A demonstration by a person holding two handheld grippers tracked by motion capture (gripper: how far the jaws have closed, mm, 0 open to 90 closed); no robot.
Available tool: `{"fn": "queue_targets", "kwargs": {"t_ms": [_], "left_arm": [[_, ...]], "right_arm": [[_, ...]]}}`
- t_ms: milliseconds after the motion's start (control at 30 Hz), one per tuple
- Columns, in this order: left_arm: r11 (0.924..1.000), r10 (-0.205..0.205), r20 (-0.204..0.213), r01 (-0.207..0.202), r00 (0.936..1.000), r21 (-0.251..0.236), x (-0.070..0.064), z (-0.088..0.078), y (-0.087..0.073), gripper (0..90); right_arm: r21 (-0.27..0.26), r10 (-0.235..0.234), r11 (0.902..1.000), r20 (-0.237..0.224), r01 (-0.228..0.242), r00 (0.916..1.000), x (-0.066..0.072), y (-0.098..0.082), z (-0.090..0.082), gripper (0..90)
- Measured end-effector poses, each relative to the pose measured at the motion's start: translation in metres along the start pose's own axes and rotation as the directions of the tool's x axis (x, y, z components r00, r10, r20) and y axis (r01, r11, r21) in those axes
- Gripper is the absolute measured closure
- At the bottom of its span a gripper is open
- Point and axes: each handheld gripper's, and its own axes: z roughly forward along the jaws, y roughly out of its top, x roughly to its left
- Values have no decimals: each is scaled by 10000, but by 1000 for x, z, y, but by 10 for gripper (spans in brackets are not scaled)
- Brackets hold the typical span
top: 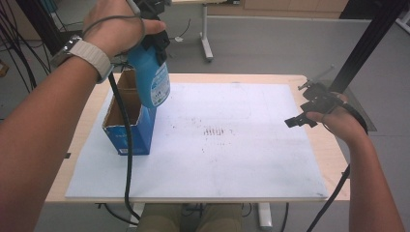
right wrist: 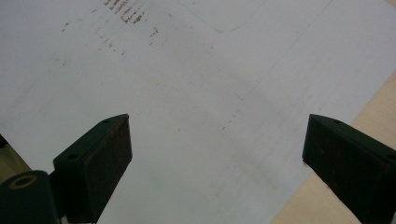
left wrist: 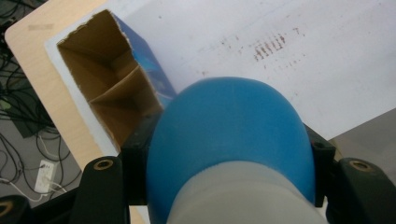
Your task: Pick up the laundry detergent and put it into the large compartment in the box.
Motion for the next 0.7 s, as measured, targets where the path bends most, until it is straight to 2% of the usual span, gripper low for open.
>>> {"fn": "queue_targets", "kwargs": {"t_ms": [200, 367, 467, 700], "left_arm": [[9994, -336, -27, 336, 9994, 24, 10, -6, -4, 387], [9959, -907, -31, 907, 9959, -21, 20, -9, -7, 387], [9906, -1369, -42, 1369, 9906, -63, 26, -11, -10, 387], [9781, -2080, -60, 2080, 9781, -21, 42, -15, -14, 387]], "right_arm": [[-62, -44, 10000, -1, 44, 10000, 1, 3, 3, 81], [-85, -99, 9999, -32, 99, 9999, 2, 5, 6, 80], [-81, -110, 9999, -37, 110, 9999, 2, 6, 6, 80], [-115, -89, 9999, -60, 88, 9999, 2, 6, 8, 80]]}}
